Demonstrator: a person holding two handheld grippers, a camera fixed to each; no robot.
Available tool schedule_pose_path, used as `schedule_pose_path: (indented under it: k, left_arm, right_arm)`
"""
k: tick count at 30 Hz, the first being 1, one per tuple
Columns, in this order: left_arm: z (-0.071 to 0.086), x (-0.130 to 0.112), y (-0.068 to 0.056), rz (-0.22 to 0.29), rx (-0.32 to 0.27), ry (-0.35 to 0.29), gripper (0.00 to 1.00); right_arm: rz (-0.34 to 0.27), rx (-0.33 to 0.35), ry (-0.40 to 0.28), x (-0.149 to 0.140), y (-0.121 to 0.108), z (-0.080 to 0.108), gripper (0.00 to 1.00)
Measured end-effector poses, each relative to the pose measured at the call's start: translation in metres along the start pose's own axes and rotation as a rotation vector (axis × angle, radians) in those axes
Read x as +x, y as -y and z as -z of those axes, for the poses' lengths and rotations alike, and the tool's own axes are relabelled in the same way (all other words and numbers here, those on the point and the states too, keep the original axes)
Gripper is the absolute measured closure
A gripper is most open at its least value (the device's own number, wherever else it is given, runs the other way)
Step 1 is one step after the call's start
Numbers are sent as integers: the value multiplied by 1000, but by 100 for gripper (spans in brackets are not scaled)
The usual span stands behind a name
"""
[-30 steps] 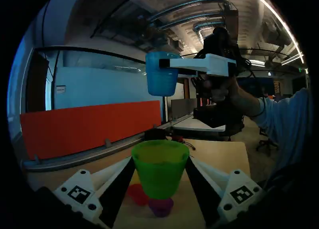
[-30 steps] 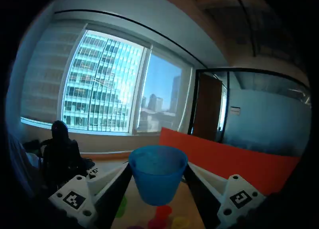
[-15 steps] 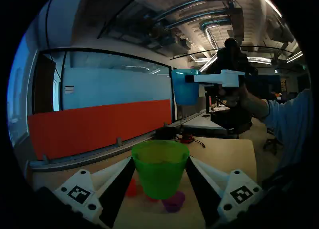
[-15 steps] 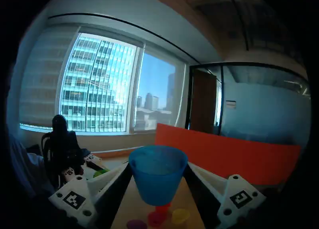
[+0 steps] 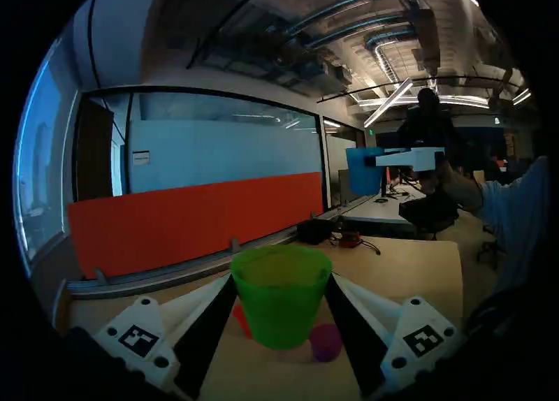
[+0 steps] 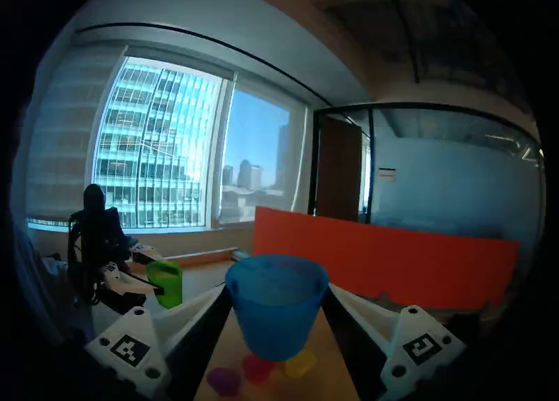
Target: Pour water
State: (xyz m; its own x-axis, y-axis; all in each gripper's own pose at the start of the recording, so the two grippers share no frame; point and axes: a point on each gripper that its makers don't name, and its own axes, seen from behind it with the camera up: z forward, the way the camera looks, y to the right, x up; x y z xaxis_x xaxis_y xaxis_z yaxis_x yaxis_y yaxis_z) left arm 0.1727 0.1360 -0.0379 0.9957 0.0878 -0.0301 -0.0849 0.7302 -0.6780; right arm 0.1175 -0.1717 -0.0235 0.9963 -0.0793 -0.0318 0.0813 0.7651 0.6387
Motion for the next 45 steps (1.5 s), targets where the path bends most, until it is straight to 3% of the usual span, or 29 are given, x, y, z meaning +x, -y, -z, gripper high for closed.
schedule_pose_path:
  k: [15,27,45]
  left_arm:
    - [12,3,15,-11,38,6,15]
    - [12,4,22,5,46,2,15]
    - [12,-2,25,3,46,18,15]
  right_arm:
    - [-26,-48,12,-24,-20,20,11]
    - [3,-52,37,-36,-23,20,10]
    - [-1,-37,74,-53,-21,18,10]
